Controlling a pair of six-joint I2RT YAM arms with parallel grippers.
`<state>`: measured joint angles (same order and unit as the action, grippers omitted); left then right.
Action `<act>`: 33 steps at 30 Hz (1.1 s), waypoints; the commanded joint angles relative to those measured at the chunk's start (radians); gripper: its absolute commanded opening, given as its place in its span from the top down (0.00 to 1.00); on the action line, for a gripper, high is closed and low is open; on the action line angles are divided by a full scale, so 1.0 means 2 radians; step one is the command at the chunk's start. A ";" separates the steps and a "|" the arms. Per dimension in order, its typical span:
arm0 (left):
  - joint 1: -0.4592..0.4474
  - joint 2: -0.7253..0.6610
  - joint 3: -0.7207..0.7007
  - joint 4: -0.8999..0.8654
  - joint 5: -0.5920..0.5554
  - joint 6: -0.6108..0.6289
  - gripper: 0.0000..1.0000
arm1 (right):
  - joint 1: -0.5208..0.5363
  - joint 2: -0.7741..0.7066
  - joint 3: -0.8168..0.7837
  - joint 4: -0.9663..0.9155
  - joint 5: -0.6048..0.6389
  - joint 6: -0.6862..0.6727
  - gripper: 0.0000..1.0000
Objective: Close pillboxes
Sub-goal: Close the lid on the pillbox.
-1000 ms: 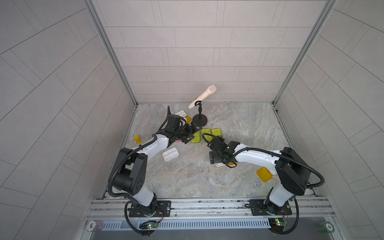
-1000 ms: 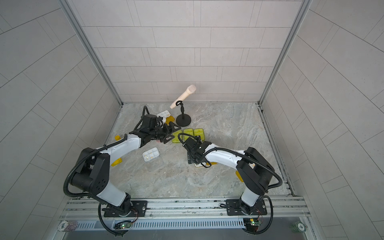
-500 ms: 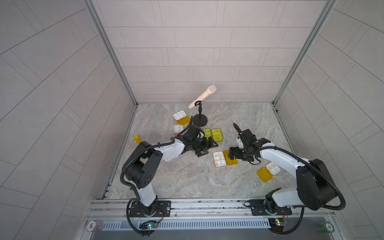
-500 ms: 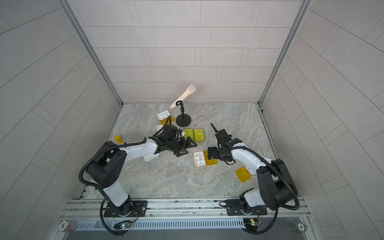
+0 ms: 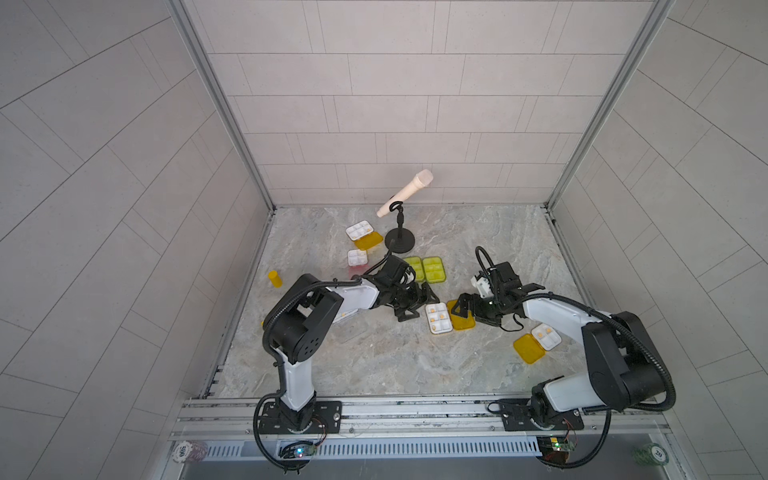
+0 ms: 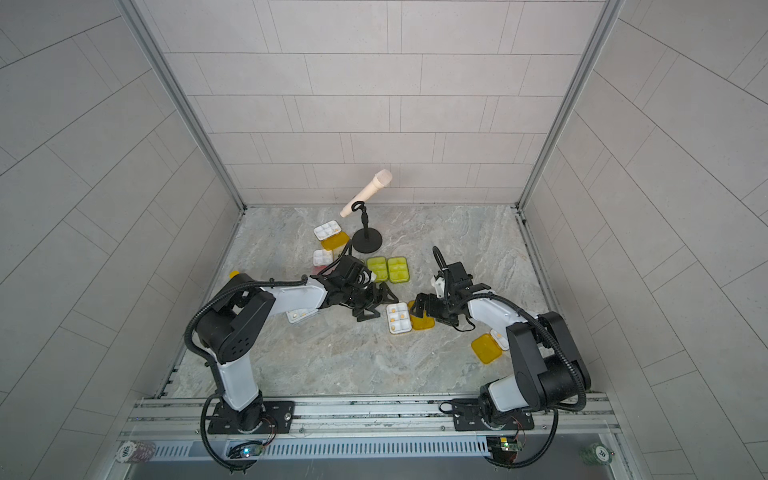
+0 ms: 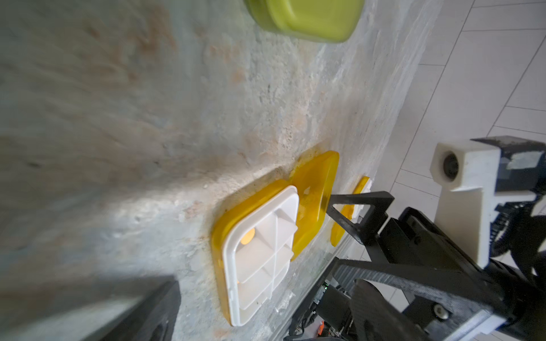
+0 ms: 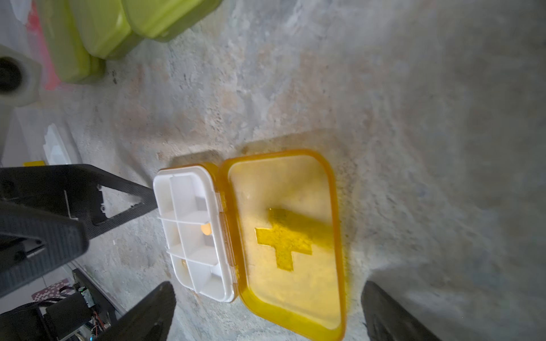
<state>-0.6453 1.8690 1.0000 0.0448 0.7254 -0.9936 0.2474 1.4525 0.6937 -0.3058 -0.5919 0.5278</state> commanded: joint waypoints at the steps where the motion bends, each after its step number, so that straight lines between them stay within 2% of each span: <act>1: -0.004 0.011 0.010 0.013 0.008 -0.009 0.05 | -0.001 0.021 -0.017 0.024 -0.025 0.007 0.00; 11: -0.005 0.011 0.010 0.025 0.015 -0.015 0.05 | -0.002 0.004 -0.024 0.052 -0.060 0.034 0.02; 20: -0.005 0.012 0.010 0.024 0.013 -0.014 0.05 | -0.002 -0.026 -0.034 0.074 -0.063 0.066 0.04; 24: -0.005 0.009 0.012 0.016 0.010 -0.009 0.05 | -0.001 -0.037 -0.034 0.056 -0.052 0.060 0.04; 33: -0.005 0.011 0.014 0.014 0.010 -0.008 0.05 | -0.002 -0.054 -0.034 0.065 -0.071 0.072 0.05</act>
<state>-0.6483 1.8824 1.0050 0.0750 0.7364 -1.0130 0.2417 1.3849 0.6277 -0.1860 -0.6998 0.6594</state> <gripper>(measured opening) 0.949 0.952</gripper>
